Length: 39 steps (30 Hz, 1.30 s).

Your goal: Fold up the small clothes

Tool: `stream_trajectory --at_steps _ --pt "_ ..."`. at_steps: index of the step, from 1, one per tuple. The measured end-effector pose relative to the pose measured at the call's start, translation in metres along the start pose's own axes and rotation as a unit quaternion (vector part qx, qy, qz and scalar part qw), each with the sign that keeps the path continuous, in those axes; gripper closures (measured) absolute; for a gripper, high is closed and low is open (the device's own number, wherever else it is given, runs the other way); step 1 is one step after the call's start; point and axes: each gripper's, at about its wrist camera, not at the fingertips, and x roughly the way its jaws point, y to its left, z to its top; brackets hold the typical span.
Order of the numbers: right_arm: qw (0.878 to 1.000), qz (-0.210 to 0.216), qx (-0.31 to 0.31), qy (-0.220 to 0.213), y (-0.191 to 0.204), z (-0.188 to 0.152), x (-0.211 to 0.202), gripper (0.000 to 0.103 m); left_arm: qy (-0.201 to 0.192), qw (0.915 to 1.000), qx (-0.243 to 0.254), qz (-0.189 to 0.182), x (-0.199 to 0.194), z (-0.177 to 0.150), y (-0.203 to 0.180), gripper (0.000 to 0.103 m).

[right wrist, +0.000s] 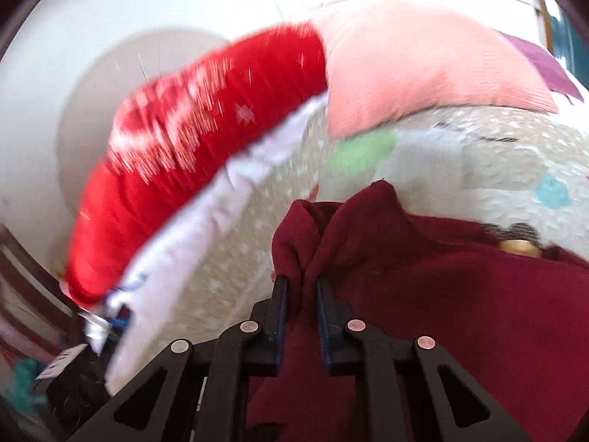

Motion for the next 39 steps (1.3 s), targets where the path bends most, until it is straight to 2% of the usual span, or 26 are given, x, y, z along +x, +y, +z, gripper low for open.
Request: stream_trajectory --at_steps 2,5,7,9,12,15,17,18,19,20,21,23,25,27,31,33,34,37,39 --pt "0.999 0.019 0.011 -0.025 -0.012 -0.001 -0.032 0.089 -0.008 0.9993 0.037 0.004 -0.004 -0.001 -0.035 0.078" --pt "0.997 0.034 0.024 -0.065 -0.037 -0.009 -0.088 0.09 0.01 0.9975 0.066 -0.022 0.005 -0.004 -0.079 0.078" --pt "0.995 0.031 0.038 -0.088 -0.052 -0.018 -0.118 0.09 0.021 0.9953 0.091 -0.026 0.018 -0.01 -0.109 0.078" --pt "0.99 0.032 0.076 -0.114 -0.084 -0.036 -0.149 0.09 0.041 0.992 0.116 -0.029 0.039 -0.024 -0.138 0.078" --pt "0.983 0.029 0.13 -0.124 -0.129 -0.063 -0.17 0.09 0.077 0.9877 0.134 -0.023 0.073 -0.046 -0.158 0.078" --pt "0.978 0.006 0.184 -0.099 -0.176 -0.093 -0.161 0.087 0.126 0.9828 0.134 -0.01 0.111 -0.066 -0.163 0.078" --pt "0.969 -0.004 0.231 -0.086 -0.204 -0.108 -0.157 0.081 0.124 0.9809 0.149 -0.002 0.113 -0.07 -0.167 0.078" --pt "0.959 0.011 0.267 -0.091 -0.216 -0.121 -0.157 0.079 0.121 0.9801 0.157 -0.001 0.109 -0.07 -0.17 0.078" --pt "0.954 0.031 0.279 -0.103 -0.221 -0.127 -0.16 0.071 0.126 0.9791 0.16 -0.002 0.105 -0.069 -0.173 0.078" --pt "0.948 0.061 0.286 -0.124 -0.221 -0.136 -0.167 0.054 0.136 0.978 0.158 -0.004 0.099 -0.064 -0.173 0.078" --pt "0.948 0.067 0.283 -0.13 -0.22 -0.138 -0.171 0.048 0.141 0.9771 0.159 -0.007 0.088 -0.061 -0.173 0.078" --pt "0.953 0.067 0.266 -0.133 -0.213 -0.14 -0.176 0.042 0.121 0.9754 0.184 -0.002 0.065 -0.057 -0.171 0.078" --pt "0.958 0.06 0.253 -0.123 -0.206 -0.138 -0.174 0.041 0.087 0.9722 0.216 0.023 0.044 -0.051 -0.168 0.078" --pt "0.964 0.056 0.239 -0.106 -0.198 -0.132 -0.163 0.041 0.064 0.9686 0.232 0.064 0.033 -0.048 -0.155 0.075" --pt "0.974 0.046 0.207 -0.081 -0.178 -0.122 -0.135 0.039 0.089 0.972 0.195 0.096 0.056 -0.047 -0.116 0.075" --pt "0.98 0.019 0.182 -0.08 -0.166 -0.119 -0.126 0.057 0.094 0.9734 0.186 0.095 0.064 -0.05 -0.11 0.075" --pt "0.981 0.009 0.174 -0.079 -0.164 -0.117 -0.123 0.074 0.096 0.9736 0.185 0.094 0.064 -0.052 -0.111 0.075" --pt "0.983 -0.012 0.143 -0.113 -0.156 -0.112 -0.149 0.083 0.087 0.9754 0.191 0.068 0.062 -0.045 -0.123 0.075" --pt "0.984 -0.032 0.116 -0.131 -0.154 -0.107 -0.172 0.084 0.076 0.9752 0.199 0.061 0.065 -0.041 -0.133 0.075"
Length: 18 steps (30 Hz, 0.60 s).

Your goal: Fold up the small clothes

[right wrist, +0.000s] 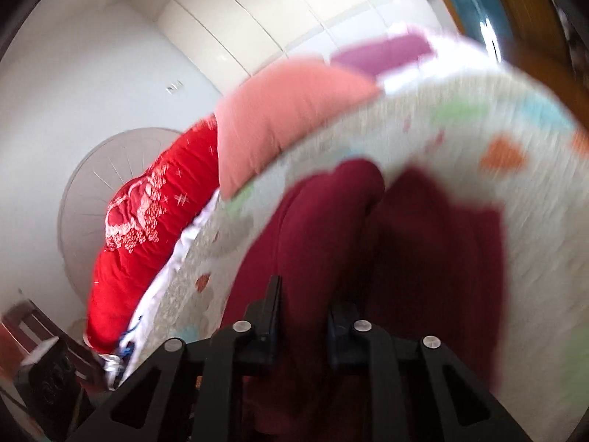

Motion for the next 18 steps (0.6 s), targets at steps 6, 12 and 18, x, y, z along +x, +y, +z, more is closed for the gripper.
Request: stream_trajectory --at_steps 6,12,18 --pt "0.984 -0.157 -0.081 0.016 -0.012 0.007 -0.01 0.089 0.029 0.9991 0.019 0.023 0.038 0.001 -0.009 0.075" --pt "0.992 -0.123 -0.026 0.015 -0.043 -0.007 -0.034 0.087 0.026 0.9989 0.024 0.03 0.03 0.001 -0.007 0.075" --pt "0.999 -0.014 0.027 0.021 -0.023 -0.035 -0.06 0.05 0.013 0.9988 -0.005 0.047 0.019 0.003 0.009 0.075"
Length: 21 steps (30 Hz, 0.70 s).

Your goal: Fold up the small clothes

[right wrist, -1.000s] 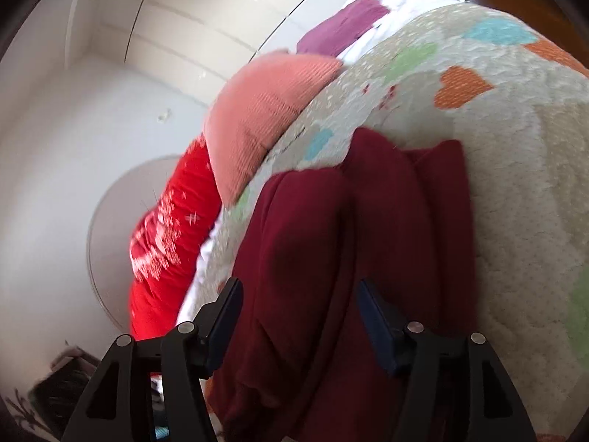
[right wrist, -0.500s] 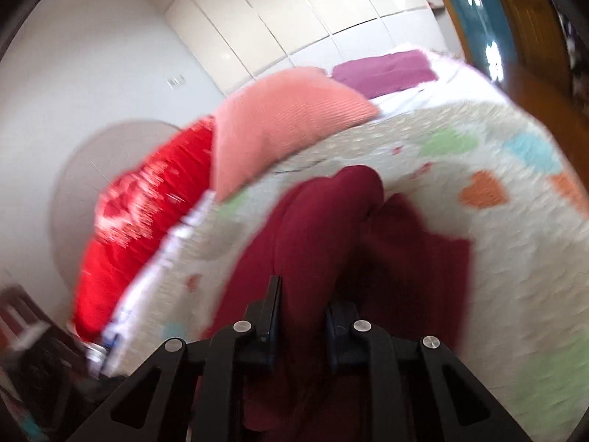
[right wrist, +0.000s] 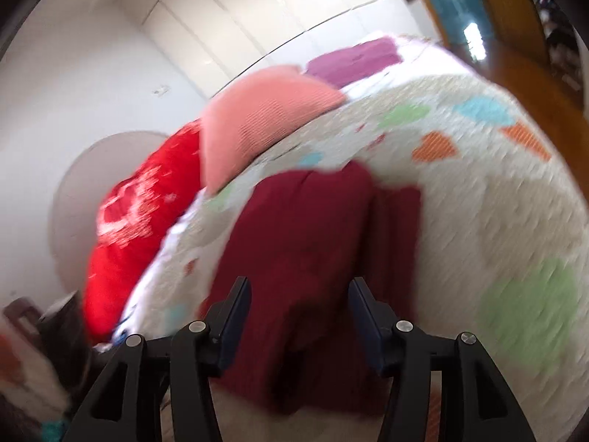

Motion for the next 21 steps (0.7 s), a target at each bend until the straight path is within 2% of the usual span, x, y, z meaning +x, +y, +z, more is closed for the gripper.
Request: stream_trajectory --at_steps 4,5,6,7,9,11,13,14,17,18,20,21 --pt "0.999 0.002 0.031 0.025 0.0 -0.012 0.028 0.05 0.017 0.9995 -0.028 -0.007 0.002 -0.003 0.005 0.075" --pt "0.999 0.011 0.043 0.031 -0.004 -0.013 0.04 0.055 0.016 0.9994 -0.028 -0.005 -0.002 -0.005 0.003 0.075" --pt "0.998 0.018 0.044 0.032 -0.004 -0.014 0.049 0.064 0.012 0.9996 -0.025 -0.004 -0.006 -0.004 0.001 0.075" --pt "0.999 0.007 0.034 0.031 -0.002 -0.014 0.052 0.08 0.007 0.9997 -0.023 -0.004 -0.013 -0.006 -0.002 0.075" --pt "0.999 -0.034 -0.038 0.012 0.022 -0.012 0.04 0.084 -0.007 0.9997 -0.021 -0.005 -0.02 -0.003 -0.005 0.075" --pt "0.995 -0.06 -0.082 -0.004 0.036 -0.014 0.023 0.088 -0.008 0.9997 -0.023 -0.009 -0.017 -0.001 -0.007 0.067" --pt "0.99 -0.099 -0.097 -0.006 0.036 -0.015 0.017 0.089 0.003 0.9995 -0.027 -0.015 -0.004 -0.001 -0.013 0.065" --pt "0.989 -0.114 -0.092 0.007 0.029 -0.016 0.022 0.089 0.011 0.9995 -0.025 -0.014 0.003 -0.001 -0.015 0.065" --pt "0.992 -0.112 -0.059 0.026 0.01 -0.02 0.035 0.088 0.019 0.9997 -0.013 0.006 0.012 -0.005 -0.021 0.065" --pt "0.993 -0.105 -0.043 0.024 0.006 -0.02 0.032 0.085 0.015 0.9998 -0.009 0.009 0.011 -0.005 -0.021 0.065" --pt "0.994 -0.105 -0.031 0.014 0.002 -0.017 0.019 0.071 0.011 0.9998 -0.007 0.012 0.008 -0.004 -0.02 0.065" --pt "0.994 -0.105 -0.029 0.002 0.004 -0.015 0.008 0.069 0.01 0.9998 -0.008 0.013 0.006 -0.002 -0.019 0.065"
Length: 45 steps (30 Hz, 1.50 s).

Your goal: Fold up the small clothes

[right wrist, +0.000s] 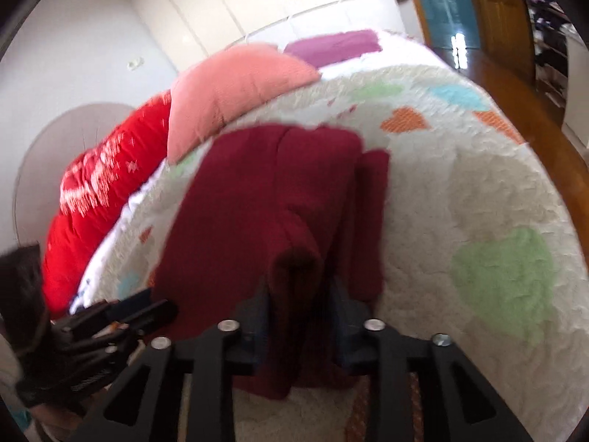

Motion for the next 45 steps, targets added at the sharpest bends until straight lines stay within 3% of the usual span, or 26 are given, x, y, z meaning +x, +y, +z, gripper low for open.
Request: stream_trajectory --at_steps 5,10,12,15,16,18,21,23,25,32,33,34,36,38,42,45 --pt "0.997 -0.023 -0.065 -0.034 0.028 0.012 -0.03 0.068 -0.009 0.9999 -0.008 0.007 -0.002 0.011 0.003 0.065" --pt "0.994 -0.025 -0.108 -0.021 0.049 0.022 -0.008 0.068 -0.012 0.9998 -0.011 0.01 0.004 0.021 0.005 0.063" --pt "0.993 -0.036 -0.115 -0.01 0.05 0.026 0.008 0.068 -0.011 0.9998 -0.013 0.01 0.012 0.024 0.008 0.052" --pt "0.987 -0.098 -0.124 0.013 0.039 0.027 0.04 0.068 -0.008 0.9997 -0.024 0.002 0.026 0.025 0.013 0.037" --pt "0.988 -0.099 -0.118 0.031 0.031 0.026 0.052 0.068 -0.002 0.9996 -0.029 -0.004 0.032 0.025 0.015 0.036" --pt "0.994 -0.067 -0.082 0.035 0.014 0.025 0.059 0.066 0.01 0.9987 -0.045 -0.021 0.038 0.026 0.021 0.036" --pt "0.998 -0.024 -0.052 0.016 0.003 0.027 0.038 0.062 0.001 0.9973 -0.055 -0.049 0.03 0.03 0.029 0.036" --pt "0.999 -0.023 -0.034 -0.005 -0.005 0.025 0.023 0.045 -0.009 0.9952 -0.071 -0.067 0.028 0.033 0.037 0.033" --pt "0.999 -0.027 -0.019 -0.022 -0.012 0.025 0.015 0.033 0.006 0.9921 -0.093 -0.084 0.038 0.035 0.045 0.027" --pt "0.996 0.049 0.078 0.018 -0.044 0.031 0.061 0.03 0.041 0.9786 -0.138 -0.147 0.072 0.032 0.046 0.024" --pt "0.993 0.075 0.083 0.019 -0.044 0.032 0.066 0.033 0.04 0.979 -0.134 -0.149 0.072 0.032 0.044 0.031" --pt "0.992 0.095 0.083 0.023 -0.04 0.032 0.069 0.047 0.04 0.9804 -0.127 -0.145 0.07 0.033 0.042 0.033" --pt "0.994 0.076 0.073 0.024 -0.031 0.032 0.068 0.054 0.037 0.9829 -0.119 -0.136 0.059 0.033 0.039 0.048" --pt "0.995 0.076 0.061 0.015 -0.021 0.035 0.052 0.066 0.037 0.9825 -0.114 -0.143 0.041 0.029 0.038 0.052" --pt "0.992 0.119 0.041 0.021 0.007 0.022 0.006 0.068 0.04 0.9816 -0.105 -0.154 -0.025 -0.002 0.04 0.052" --pt "0.99 0.131 0.006 0.043 0.033 -0.013 -0.021 0.068 0.046 0.9855 -0.093 -0.134 -0.063 -0.048 0.039 0.052"
